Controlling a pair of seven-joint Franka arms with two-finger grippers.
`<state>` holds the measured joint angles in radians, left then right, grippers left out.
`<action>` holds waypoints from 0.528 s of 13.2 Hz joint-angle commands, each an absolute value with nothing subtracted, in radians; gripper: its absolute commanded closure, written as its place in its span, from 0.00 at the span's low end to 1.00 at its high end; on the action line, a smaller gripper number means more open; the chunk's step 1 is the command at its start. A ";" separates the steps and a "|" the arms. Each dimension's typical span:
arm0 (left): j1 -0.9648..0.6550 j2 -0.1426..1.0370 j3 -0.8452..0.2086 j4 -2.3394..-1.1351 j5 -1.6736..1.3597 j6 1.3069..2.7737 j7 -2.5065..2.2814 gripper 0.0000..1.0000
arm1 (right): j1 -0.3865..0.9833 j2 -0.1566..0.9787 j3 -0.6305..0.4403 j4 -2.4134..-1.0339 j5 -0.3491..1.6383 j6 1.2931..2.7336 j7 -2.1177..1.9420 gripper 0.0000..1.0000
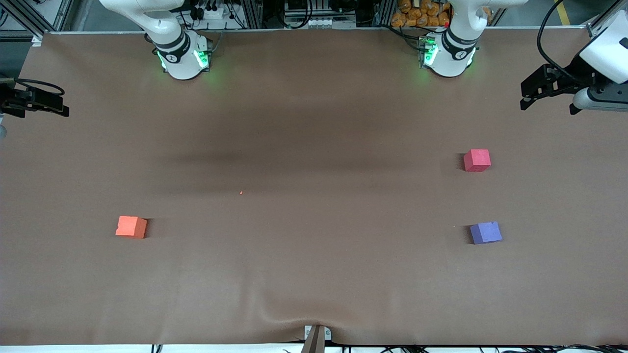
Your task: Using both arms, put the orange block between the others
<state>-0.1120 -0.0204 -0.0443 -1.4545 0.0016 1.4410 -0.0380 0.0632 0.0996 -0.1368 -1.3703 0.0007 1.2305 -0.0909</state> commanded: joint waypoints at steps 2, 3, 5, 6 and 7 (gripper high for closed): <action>-0.109 -0.034 -0.043 -1.459 -0.011 1.427 0.012 0.00 | 0.054 0.083 -0.136 -1.368 0.041 1.229 -0.078 0.00; -0.109 -0.034 -0.043 -1.459 -0.011 1.427 0.012 0.00 | 0.052 0.083 -0.137 -1.368 0.046 1.229 -0.080 0.00; -0.109 -0.032 -0.041 -1.459 -0.006 1.427 0.014 0.00 | 0.052 0.083 -0.137 -1.370 0.051 1.226 -0.078 0.00; -0.109 -0.034 -0.043 -1.459 -0.009 1.427 0.014 0.00 | 0.057 0.083 -0.137 -1.371 0.051 1.224 -0.077 0.00; -0.106 -0.035 -0.043 -1.460 -0.014 1.427 0.015 0.00 | 0.058 0.083 -0.137 -1.371 0.051 1.224 -0.077 0.00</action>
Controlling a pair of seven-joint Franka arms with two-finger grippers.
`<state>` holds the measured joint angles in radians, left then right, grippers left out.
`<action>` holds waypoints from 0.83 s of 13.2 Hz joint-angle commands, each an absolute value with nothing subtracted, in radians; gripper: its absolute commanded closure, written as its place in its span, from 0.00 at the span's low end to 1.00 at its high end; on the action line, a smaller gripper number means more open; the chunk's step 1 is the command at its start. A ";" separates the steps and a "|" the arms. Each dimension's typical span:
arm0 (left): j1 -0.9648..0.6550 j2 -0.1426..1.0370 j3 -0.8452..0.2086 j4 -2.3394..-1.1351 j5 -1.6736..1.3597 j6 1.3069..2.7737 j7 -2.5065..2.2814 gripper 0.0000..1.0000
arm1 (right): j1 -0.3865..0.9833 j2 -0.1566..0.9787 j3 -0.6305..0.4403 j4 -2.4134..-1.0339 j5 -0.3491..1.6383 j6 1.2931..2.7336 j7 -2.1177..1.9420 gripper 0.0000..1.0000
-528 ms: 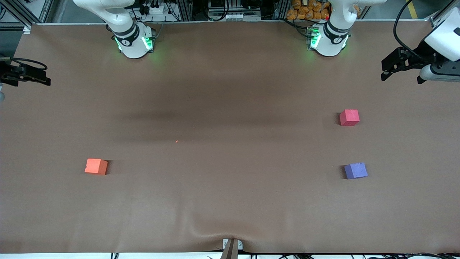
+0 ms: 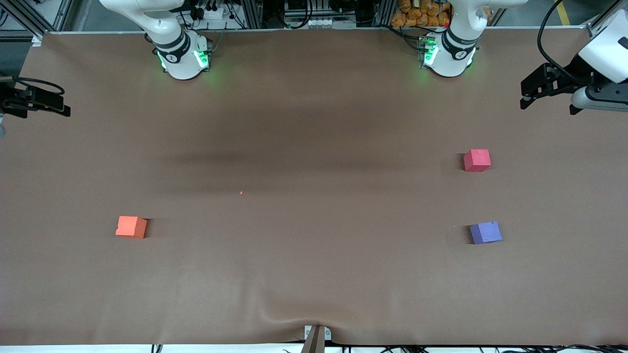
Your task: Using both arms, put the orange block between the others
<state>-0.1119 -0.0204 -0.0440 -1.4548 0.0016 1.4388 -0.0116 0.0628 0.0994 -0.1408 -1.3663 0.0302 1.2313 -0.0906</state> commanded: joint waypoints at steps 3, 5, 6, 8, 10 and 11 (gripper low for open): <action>-0.103 -0.034 -0.043 -1.459 -0.015 1.427 0.006 0.00 | 0.058 0.084 -0.137 -1.371 0.052 1.224 -0.080 0.00; -0.103 -0.032 -0.041 -1.459 -0.015 1.428 0.003 0.00 | 0.052 0.089 -0.137 -1.371 0.052 1.229 -0.077 0.00; -0.106 -0.029 -0.041 -1.459 -0.015 1.428 0.000 0.00 | 0.049 0.090 -0.137 -1.371 0.052 1.227 -0.077 0.00; -0.106 -0.031 -0.041 -1.460 -0.015 1.428 -0.002 0.00 | 0.052 0.091 -0.137 -1.371 0.052 1.229 -0.077 0.00; -0.107 -0.029 -0.041 -1.460 -0.014 1.430 -0.005 0.00 | 0.057 0.094 -0.138 -1.371 0.052 1.229 -0.077 0.00; -0.107 -0.029 -0.041 -1.462 -0.014 1.430 -0.005 0.00 | 0.057 0.098 -0.138 -1.370 0.052 1.229 -0.077 0.00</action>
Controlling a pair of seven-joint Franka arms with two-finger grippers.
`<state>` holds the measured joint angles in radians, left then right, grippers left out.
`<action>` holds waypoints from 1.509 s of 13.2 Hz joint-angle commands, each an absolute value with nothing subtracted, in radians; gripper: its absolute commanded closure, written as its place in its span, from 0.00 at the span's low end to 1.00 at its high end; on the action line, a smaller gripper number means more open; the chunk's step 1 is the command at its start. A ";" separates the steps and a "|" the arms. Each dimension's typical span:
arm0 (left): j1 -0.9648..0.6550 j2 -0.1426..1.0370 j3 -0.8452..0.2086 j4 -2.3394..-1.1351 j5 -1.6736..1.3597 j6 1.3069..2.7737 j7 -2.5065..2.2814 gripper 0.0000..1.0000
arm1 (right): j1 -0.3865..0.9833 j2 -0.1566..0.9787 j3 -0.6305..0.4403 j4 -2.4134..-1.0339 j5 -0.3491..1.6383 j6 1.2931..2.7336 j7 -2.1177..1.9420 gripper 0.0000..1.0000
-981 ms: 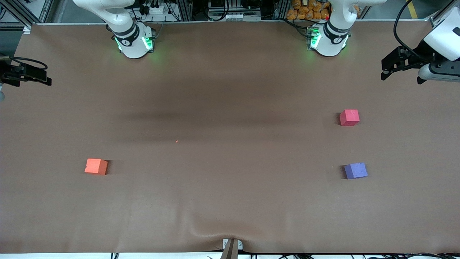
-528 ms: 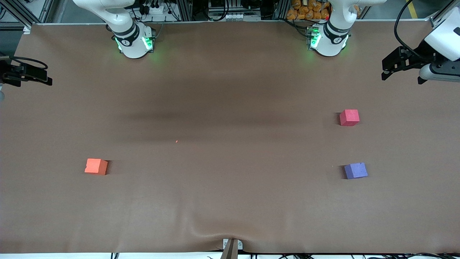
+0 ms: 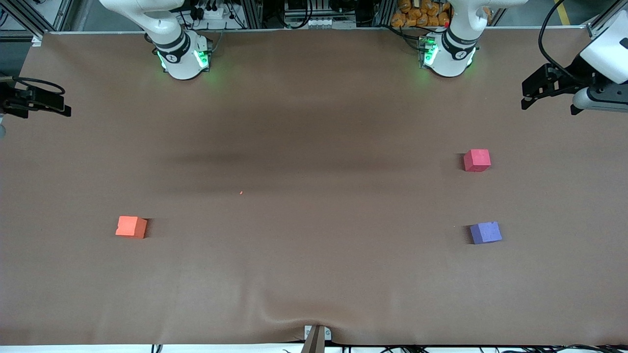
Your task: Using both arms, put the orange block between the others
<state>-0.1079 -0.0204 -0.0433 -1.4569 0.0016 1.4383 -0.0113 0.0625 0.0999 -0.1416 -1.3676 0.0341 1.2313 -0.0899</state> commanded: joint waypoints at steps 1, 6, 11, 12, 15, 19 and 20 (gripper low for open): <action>-0.106 -0.031 -0.041 -1.462 -0.015 1.430 -0.005 0.00 | 0.057 0.104 -0.137 -1.371 0.051 1.241 -0.077 0.00; -0.104 -0.031 -0.041 -1.460 -0.026 1.430 0.012 0.00 | 0.067 0.175 -0.135 -1.371 0.055 1.331 -0.078 0.00; -0.100 -0.028 -0.035 -1.460 -0.025 1.428 0.011 0.00 | 0.083 0.342 -0.135 -1.385 0.044 1.544 -0.078 0.00; -0.098 -0.028 -0.032 -1.460 -0.025 1.430 0.012 0.00 | 0.081 0.377 -0.135 -1.399 0.046 1.592 -0.080 0.00; -0.097 -0.025 -0.031 -1.462 -0.023 1.430 0.012 0.00 | 0.071 0.484 -0.135 -1.413 0.052 1.686 -0.086 0.00; -0.095 -0.023 -0.029 -1.462 -0.023 1.430 0.012 0.00 | 0.045 0.619 -0.135 -1.402 0.052 1.802 -0.089 0.00; -0.095 -0.023 -0.029 -1.460 -0.023 1.430 0.012 0.00 | 0.041 0.644 -0.135 -1.402 0.052 1.846 -0.092 0.00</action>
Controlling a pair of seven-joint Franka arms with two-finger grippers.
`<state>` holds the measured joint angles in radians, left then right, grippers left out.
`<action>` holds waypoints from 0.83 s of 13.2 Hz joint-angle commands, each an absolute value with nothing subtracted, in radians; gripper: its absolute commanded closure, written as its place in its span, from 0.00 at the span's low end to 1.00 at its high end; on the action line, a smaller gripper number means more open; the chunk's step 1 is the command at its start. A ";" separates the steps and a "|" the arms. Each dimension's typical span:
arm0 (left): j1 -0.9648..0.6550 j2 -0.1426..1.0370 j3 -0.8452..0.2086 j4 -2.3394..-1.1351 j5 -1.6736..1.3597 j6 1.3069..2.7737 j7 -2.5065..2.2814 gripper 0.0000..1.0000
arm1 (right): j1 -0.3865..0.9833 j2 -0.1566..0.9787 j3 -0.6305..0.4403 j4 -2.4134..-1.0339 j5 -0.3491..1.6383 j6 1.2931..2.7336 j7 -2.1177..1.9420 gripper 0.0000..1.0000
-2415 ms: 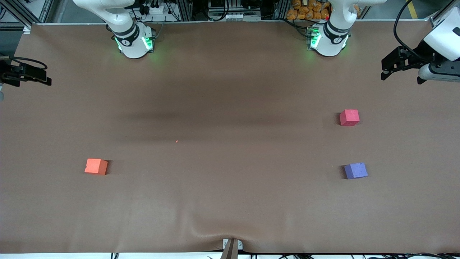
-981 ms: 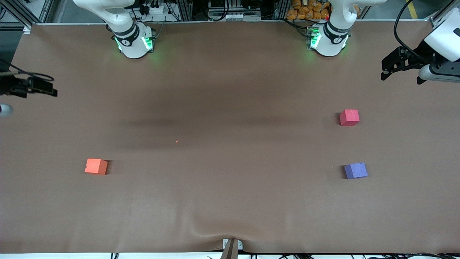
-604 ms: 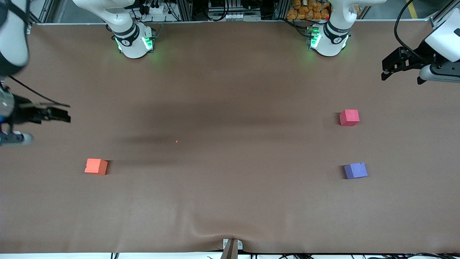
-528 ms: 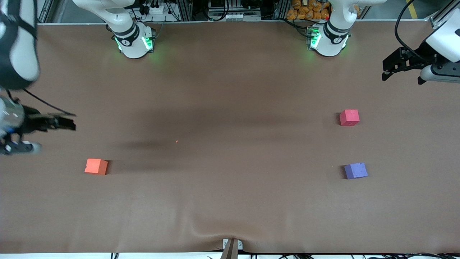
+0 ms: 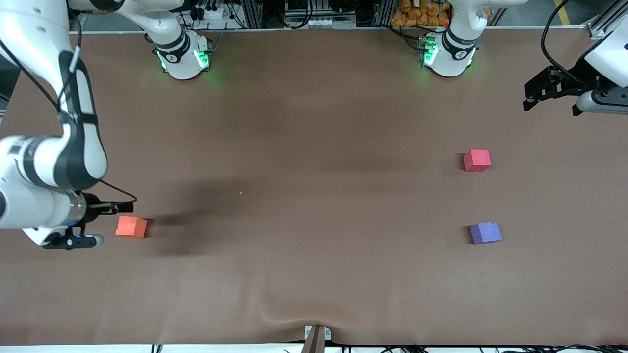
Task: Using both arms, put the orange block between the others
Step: 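Reach the right gripper down to the orange cube and grasp it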
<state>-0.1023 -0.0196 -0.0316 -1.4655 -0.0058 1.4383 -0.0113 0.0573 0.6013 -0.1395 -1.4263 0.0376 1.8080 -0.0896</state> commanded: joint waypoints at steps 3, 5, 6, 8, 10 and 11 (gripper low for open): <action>-0.097 -0.023 -0.031 -1.460 -0.025 1.430 0.012 0.00 | 0.018 0.707 -0.135 -1.402 0.052 1.919 -0.149 0.00; -0.095 -0.023 -0.031 -1.460 -0.023 1.430 0.012 0.00 | 0.014 0.738 -0.135 -1.407 0.052 1.998 -0.219 0.00; -0.095 -0.023 -0.031 -1.460 -0.023 1.430 0.012 0.00 | 0.006 0.752 -0.135 -1.408 0.051 2.028 -0.256 0.00; -0.095 -0.023 -0.029 -1.462 -0.023 1.430 0.012 0.00 | -0.011 0.773 -0.135 -1.408 0.051 2.063 -0.279 0.00; -0.095 -0.023 -0.031 -1.462 -0.023 1.430 0.012 0.00 | -0.015 0.787 -0.135 -1.408 0.051 2.082 -0.284 0.00; -0.095 -0.023 -0.029 -1.462 -0.023 1.430 0.012 0.00 | -0.017 0.791 -0.135 -1.408 0.051 2.082 -0.284 0.00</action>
